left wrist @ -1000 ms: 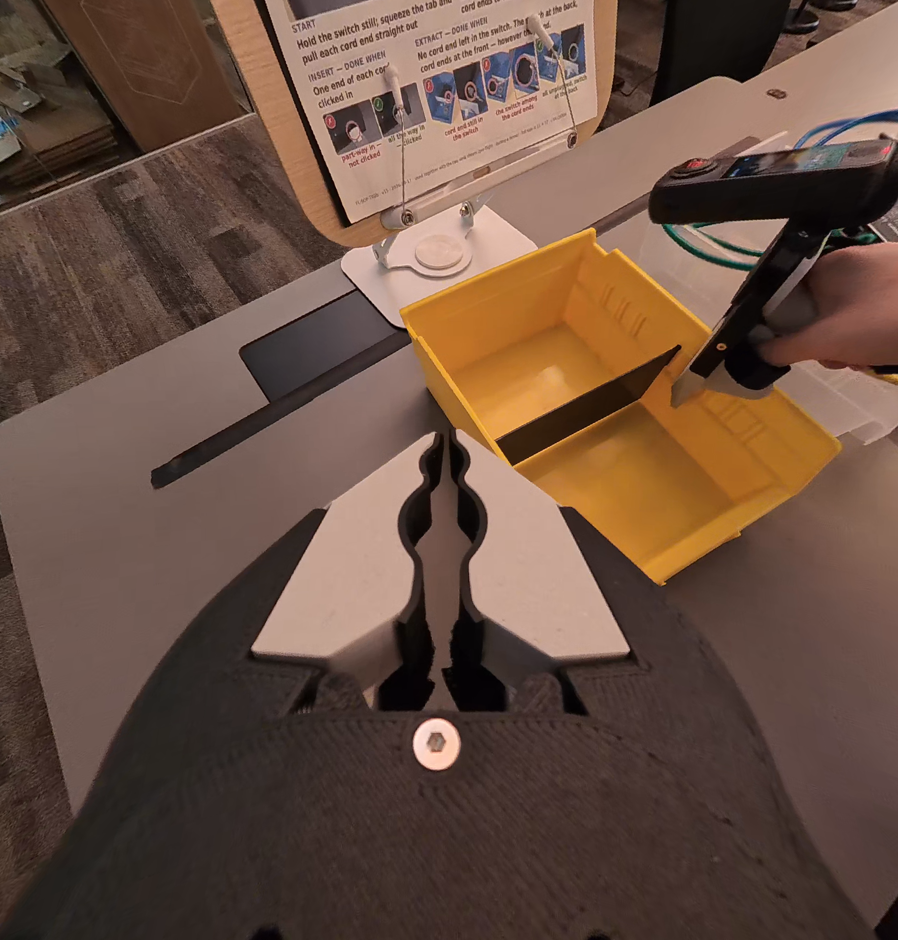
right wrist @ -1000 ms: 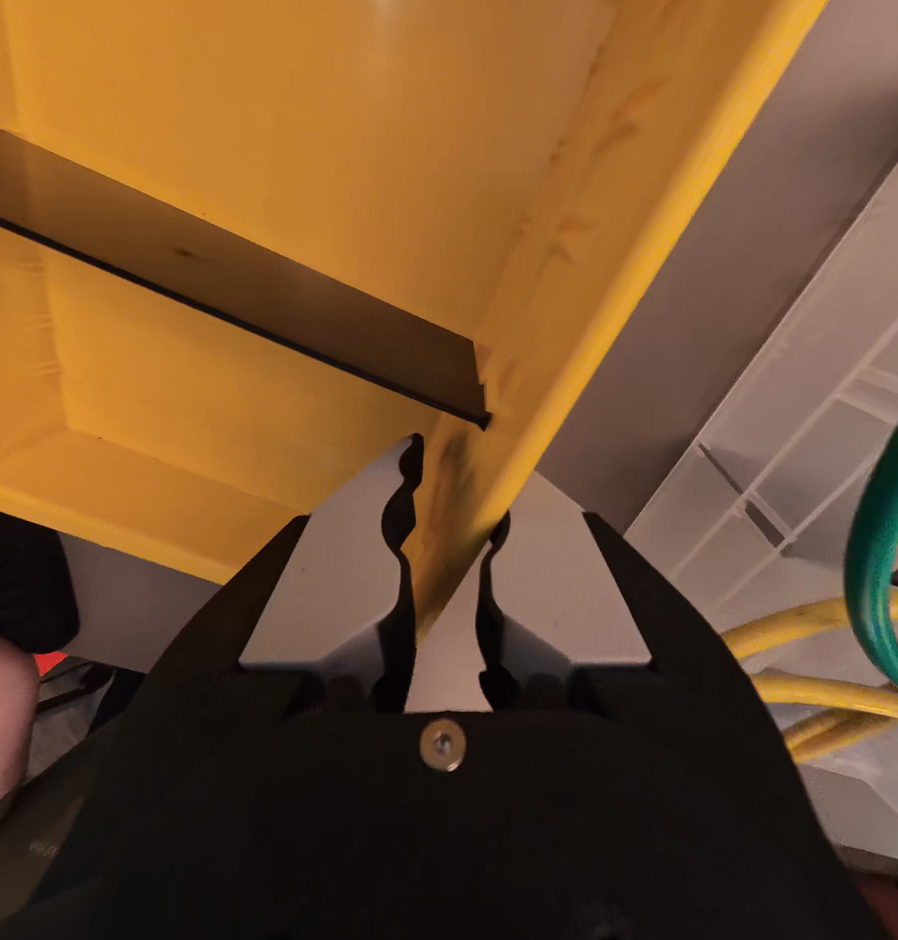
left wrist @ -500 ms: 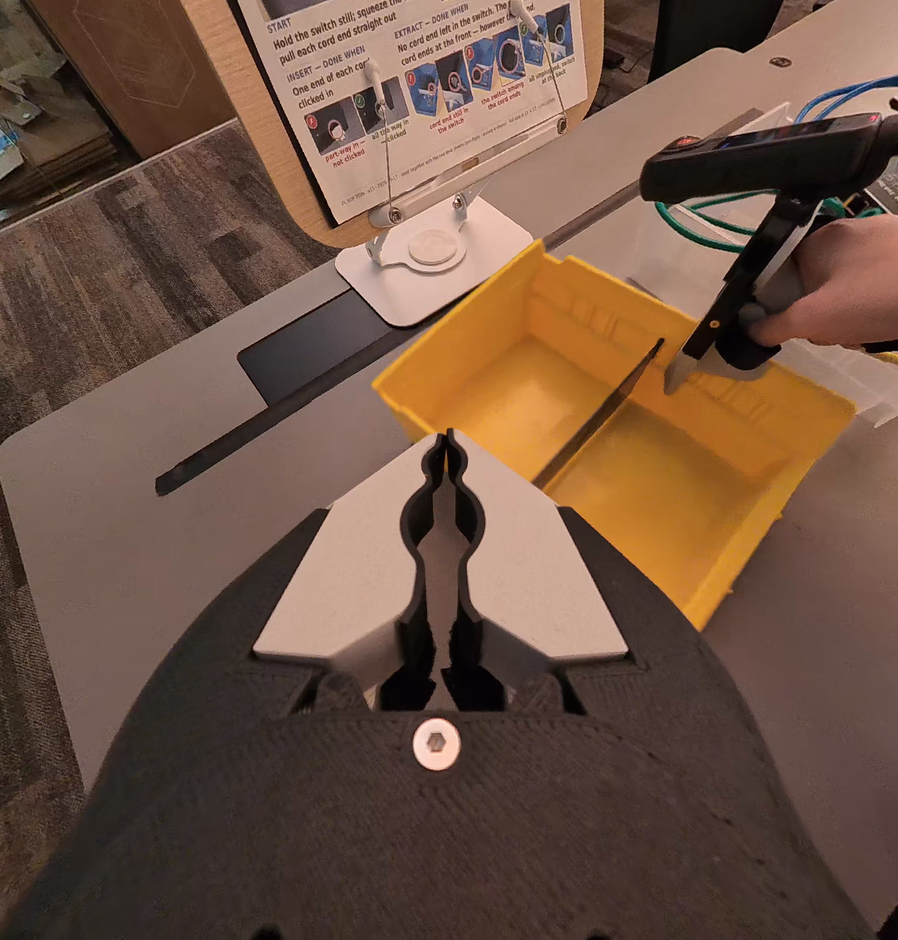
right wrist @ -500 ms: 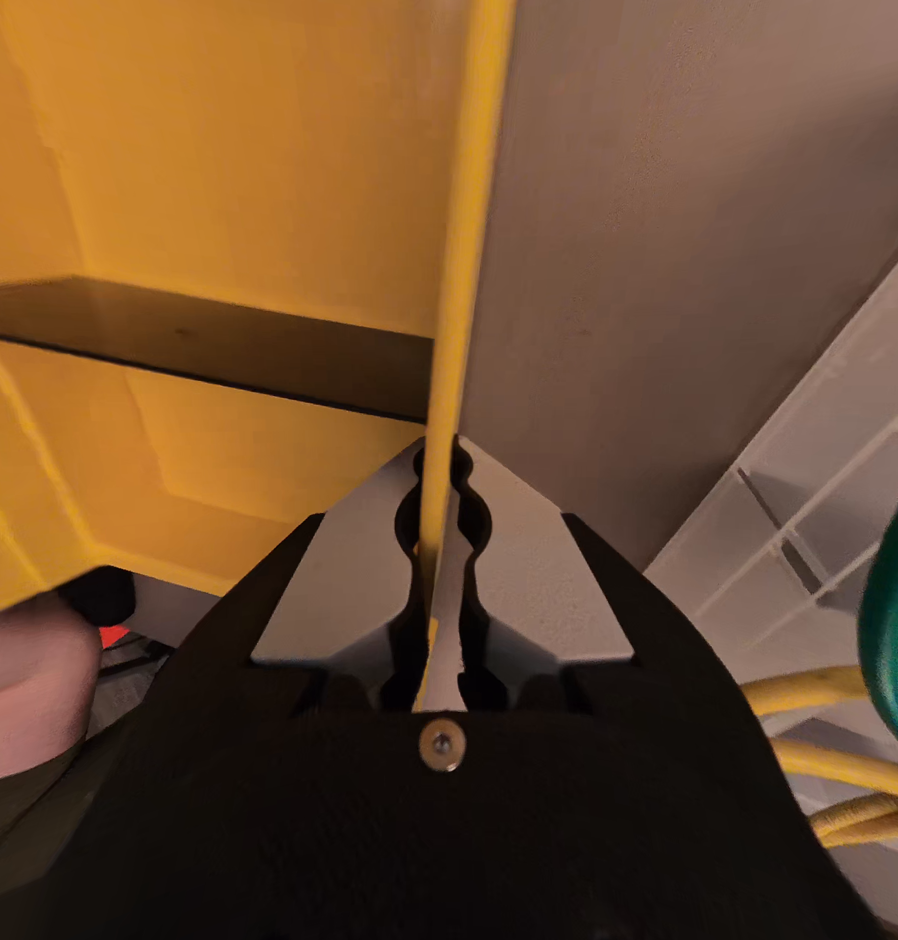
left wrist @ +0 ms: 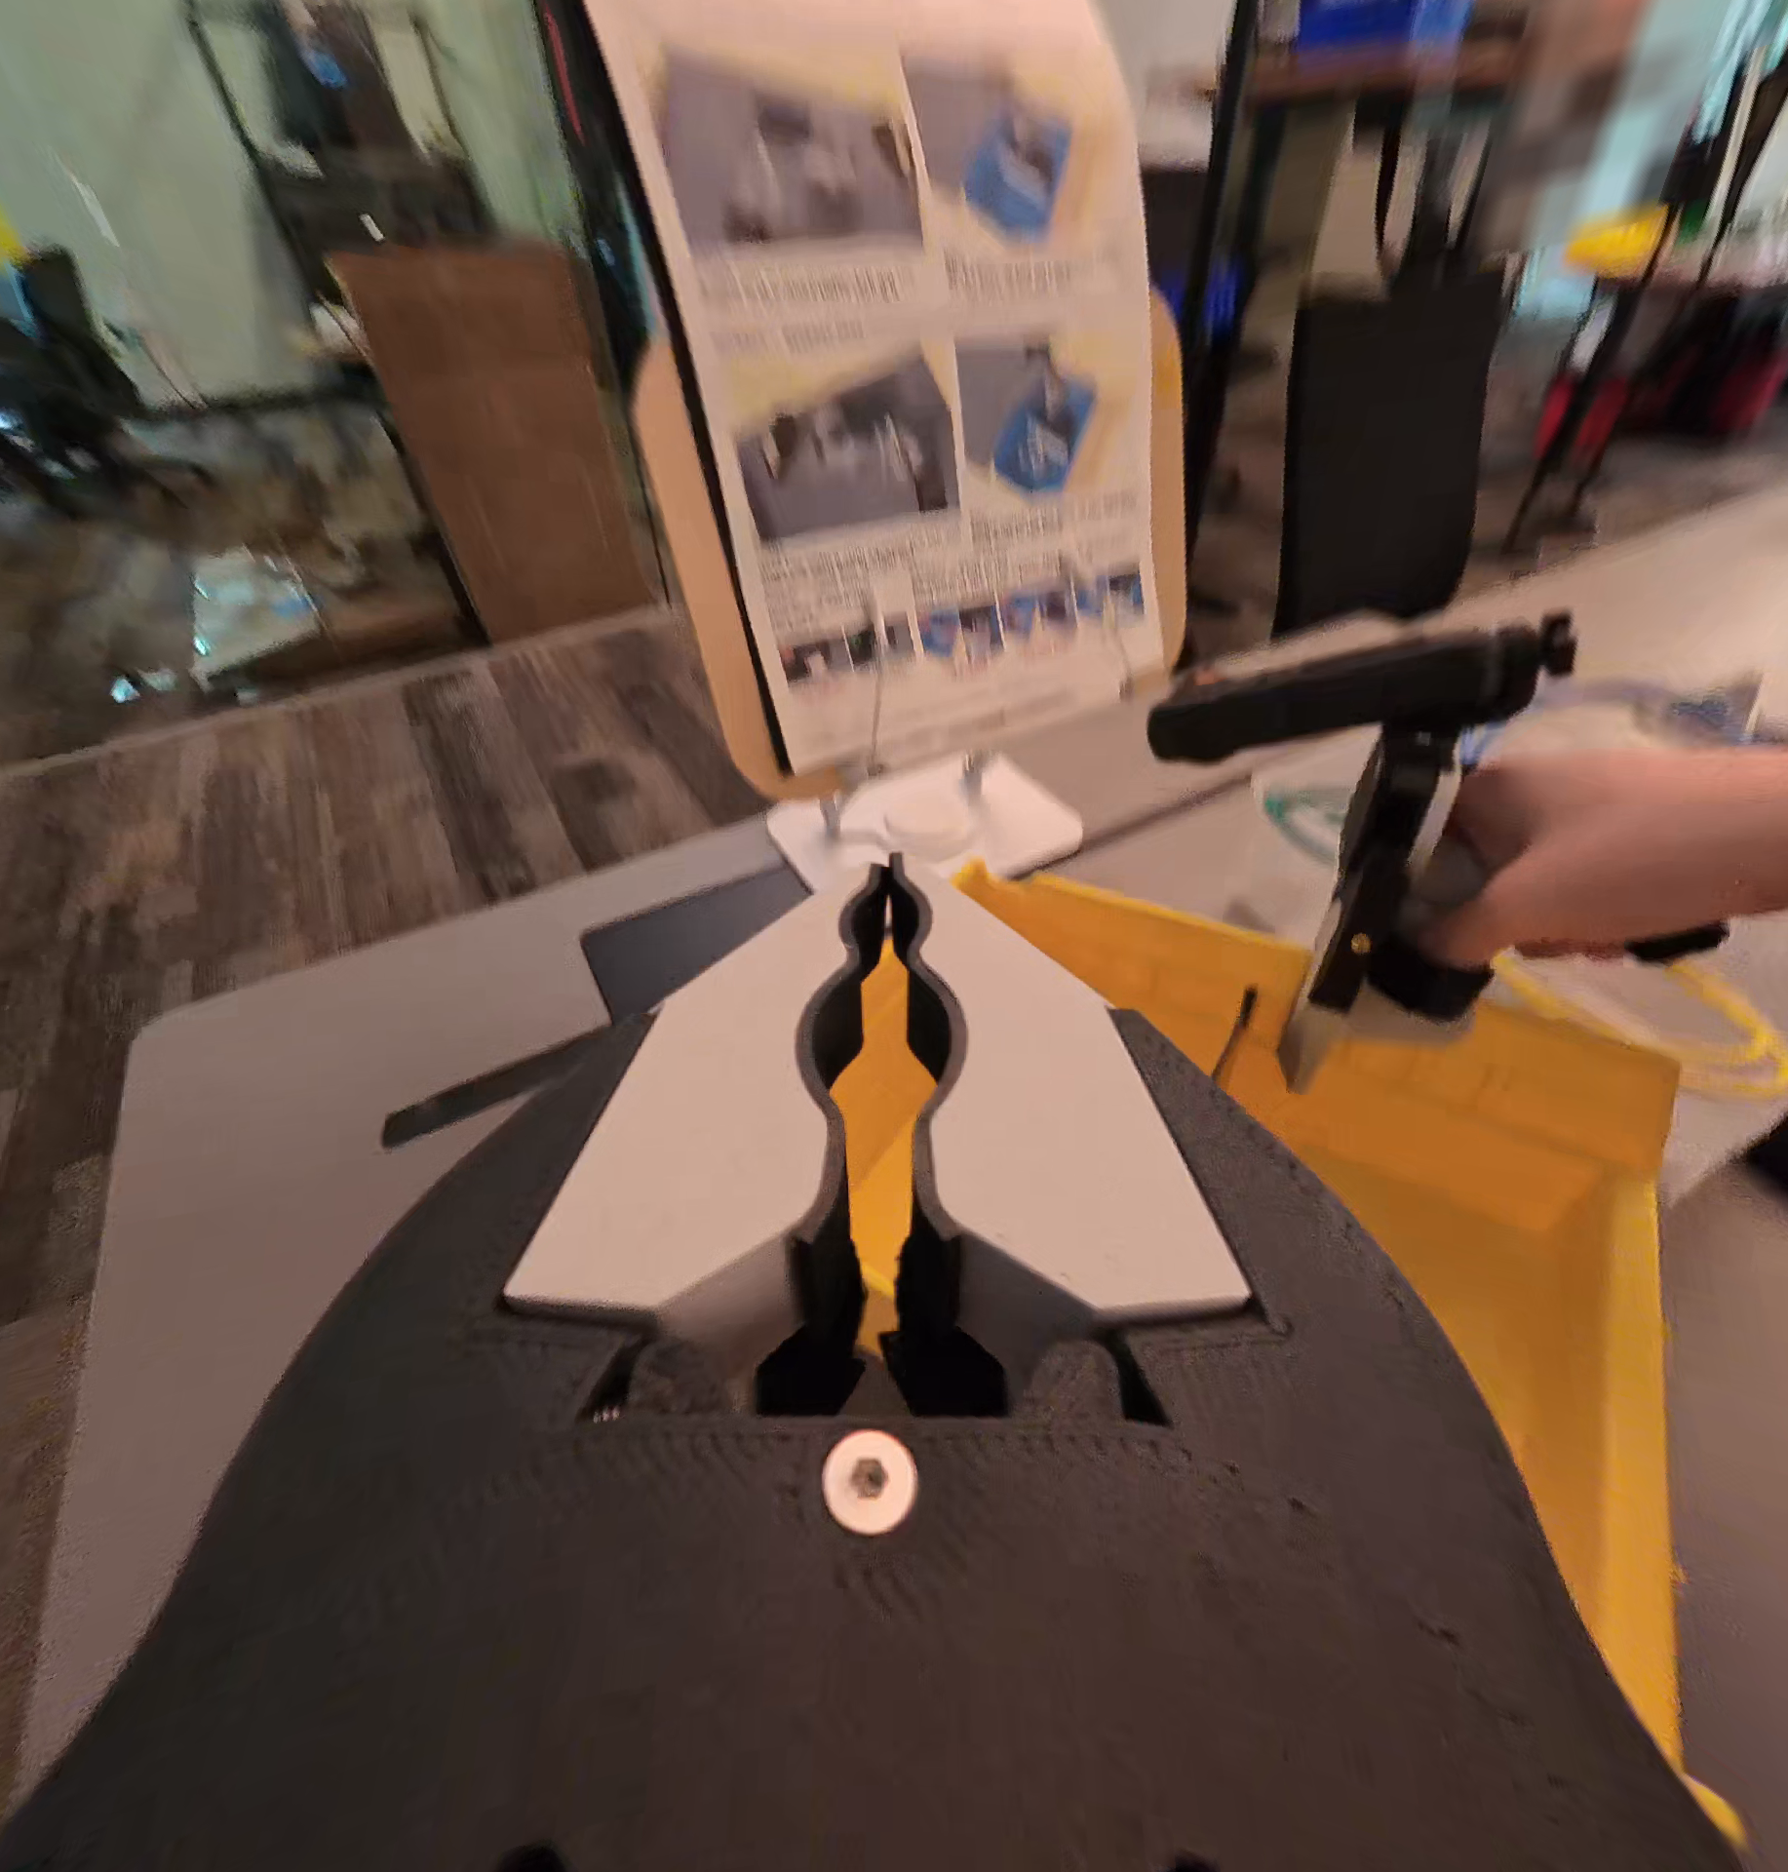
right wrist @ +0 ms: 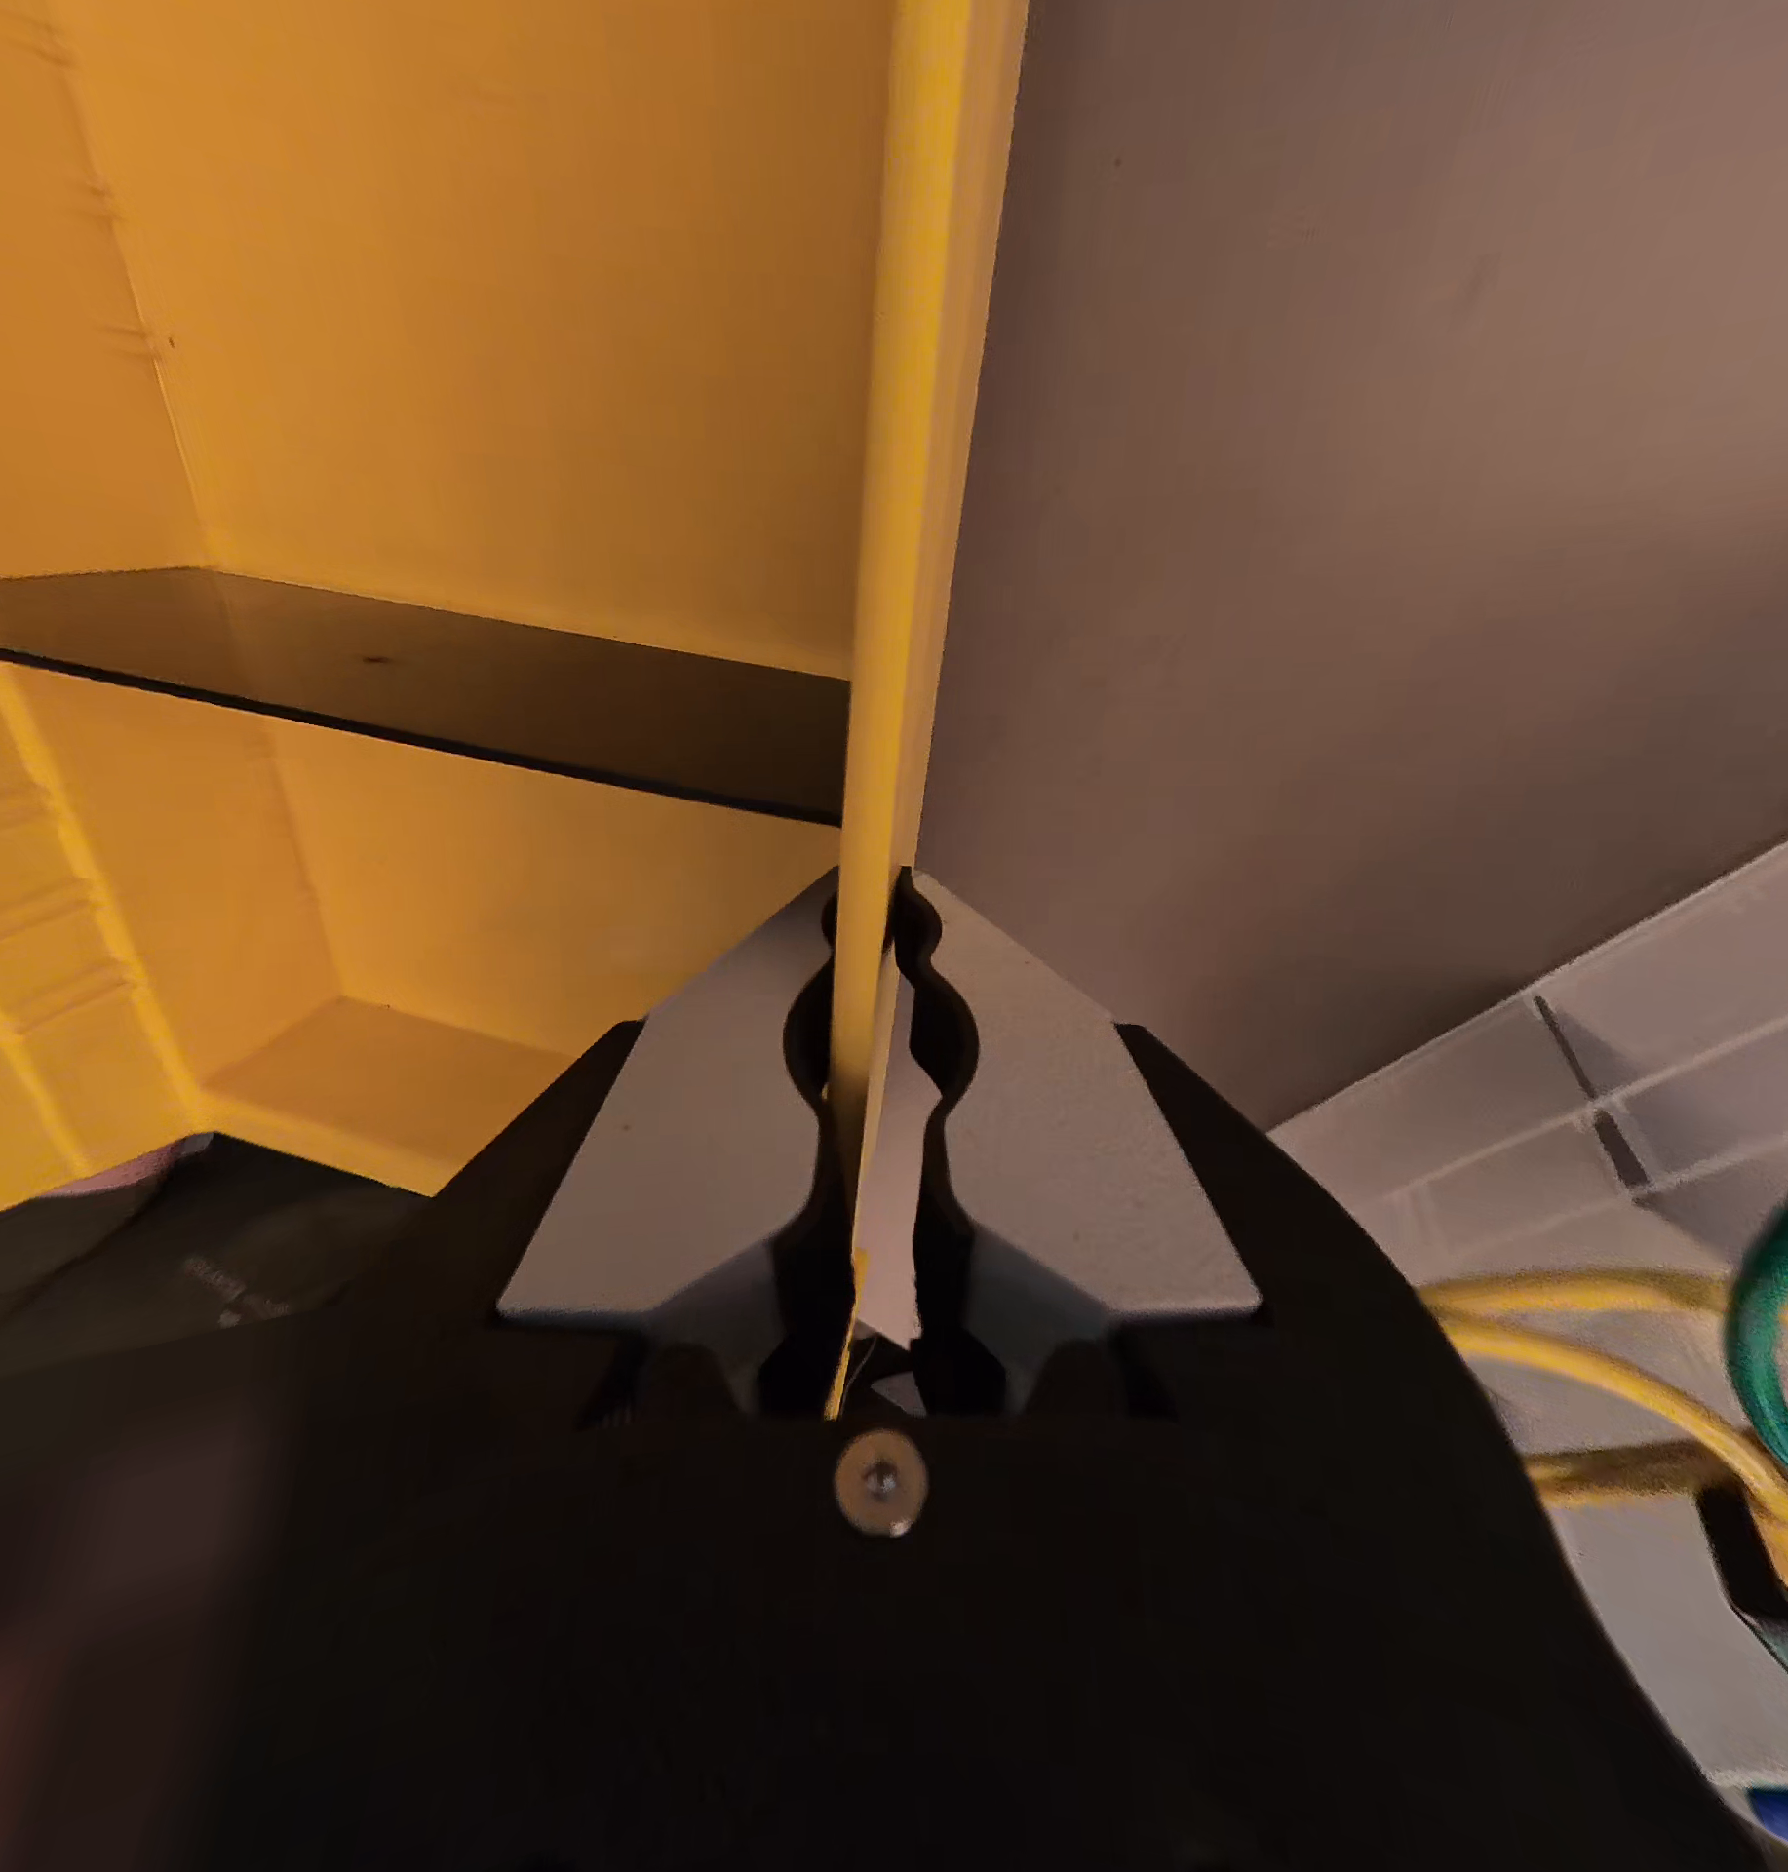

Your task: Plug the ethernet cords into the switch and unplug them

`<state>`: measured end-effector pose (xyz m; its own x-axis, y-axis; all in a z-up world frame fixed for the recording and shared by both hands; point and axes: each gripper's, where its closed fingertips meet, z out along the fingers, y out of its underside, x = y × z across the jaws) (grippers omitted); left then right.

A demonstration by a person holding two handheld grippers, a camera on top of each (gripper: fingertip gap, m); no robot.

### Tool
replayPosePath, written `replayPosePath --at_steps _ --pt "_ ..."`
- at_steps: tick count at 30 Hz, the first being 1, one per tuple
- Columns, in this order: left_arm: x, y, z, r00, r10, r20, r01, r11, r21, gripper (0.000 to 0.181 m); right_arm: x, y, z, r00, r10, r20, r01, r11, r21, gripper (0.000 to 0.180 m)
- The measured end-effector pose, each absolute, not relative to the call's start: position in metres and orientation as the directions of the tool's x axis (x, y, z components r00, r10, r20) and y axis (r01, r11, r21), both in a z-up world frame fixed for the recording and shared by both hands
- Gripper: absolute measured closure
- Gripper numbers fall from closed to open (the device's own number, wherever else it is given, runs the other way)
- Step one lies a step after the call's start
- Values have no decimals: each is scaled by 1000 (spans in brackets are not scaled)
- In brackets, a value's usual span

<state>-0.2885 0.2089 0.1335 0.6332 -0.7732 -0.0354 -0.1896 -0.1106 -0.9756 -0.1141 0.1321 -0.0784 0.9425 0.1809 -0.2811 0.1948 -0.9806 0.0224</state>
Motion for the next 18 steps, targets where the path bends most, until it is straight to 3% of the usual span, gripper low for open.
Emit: replayPosePath --at_steps 4,8,13,18 --pt "-311 202 167 669 -740 62 14 -71 -997 181 -94 126 -37 929 185 -319 191 -981 -12 176" --pt "-315 207 162 639 -753 157 70 -146 -987 172 -40 111 14 929 127 -347 102 -991 -88 177" --pt "-269 206 123 505 -817 278 -32 -340 -940 147 74 67 78 928 -38 -370 -141 -956 -255 177" --pt "-180 167 82 297 -888 351 -212 -419 -883 127 208 -20 111 868 -292 -400 -446 -813 -373 178"
